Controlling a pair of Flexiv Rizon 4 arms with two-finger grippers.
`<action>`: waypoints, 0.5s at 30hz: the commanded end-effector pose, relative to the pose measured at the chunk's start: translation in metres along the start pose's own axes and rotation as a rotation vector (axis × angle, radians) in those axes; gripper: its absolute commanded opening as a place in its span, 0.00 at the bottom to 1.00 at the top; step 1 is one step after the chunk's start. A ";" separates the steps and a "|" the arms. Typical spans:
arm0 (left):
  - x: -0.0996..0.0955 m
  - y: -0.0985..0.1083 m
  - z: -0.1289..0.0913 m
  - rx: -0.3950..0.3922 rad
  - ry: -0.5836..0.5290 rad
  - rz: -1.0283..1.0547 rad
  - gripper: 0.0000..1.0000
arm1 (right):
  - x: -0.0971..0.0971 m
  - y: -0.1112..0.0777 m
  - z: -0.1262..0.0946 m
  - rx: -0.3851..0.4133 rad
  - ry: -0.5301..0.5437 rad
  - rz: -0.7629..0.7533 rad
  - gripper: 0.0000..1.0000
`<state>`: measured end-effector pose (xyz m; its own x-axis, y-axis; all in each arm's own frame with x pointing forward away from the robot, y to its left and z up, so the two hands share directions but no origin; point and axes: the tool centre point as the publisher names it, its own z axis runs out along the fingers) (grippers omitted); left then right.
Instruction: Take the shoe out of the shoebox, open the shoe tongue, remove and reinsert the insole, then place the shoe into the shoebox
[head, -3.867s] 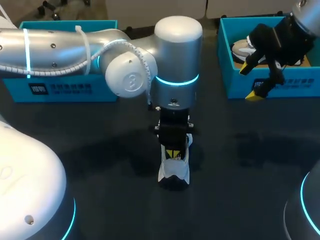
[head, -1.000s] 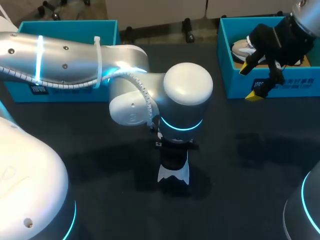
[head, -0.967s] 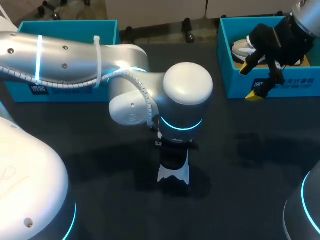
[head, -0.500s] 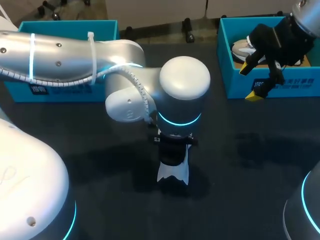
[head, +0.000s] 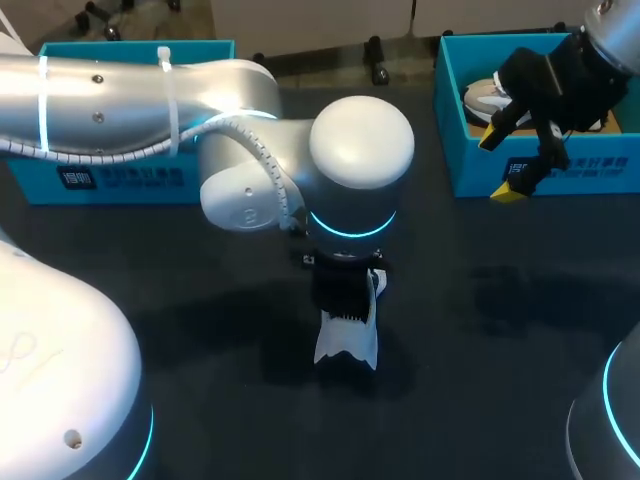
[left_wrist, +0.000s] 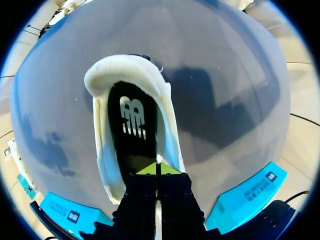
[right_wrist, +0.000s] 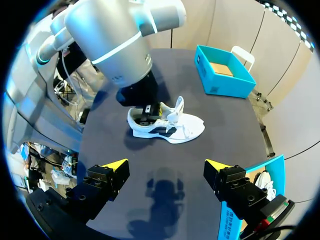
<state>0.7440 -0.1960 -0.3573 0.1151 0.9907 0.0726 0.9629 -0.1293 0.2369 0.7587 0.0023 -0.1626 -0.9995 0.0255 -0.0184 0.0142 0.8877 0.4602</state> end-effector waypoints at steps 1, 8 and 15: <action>0.004 0.003 -0.004 -0.014 -0.002 0.003 0.00 | -0.002 0.001 0.001 0.004 0.003 0.001 1.00; -0.001 0.013 -0.006 -0.037 -0.026 0.014 0.18 | -0.002 0.001 0.001 0.004 0.003 0.001 1.00; -0.004 0.016 -0.006 -0.041 -0.036 0.027 0.52 | -0.002 0.001 0.001 0.004 0.003 0.001 1.00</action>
<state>0.7567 -0.2047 -0.3470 0.1473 0.9879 0.0488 0.9488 -0.1551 0.2751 0.7587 0.0023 -0.1626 -0.9995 0.0255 -0.0184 0.0142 0.8877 0.4601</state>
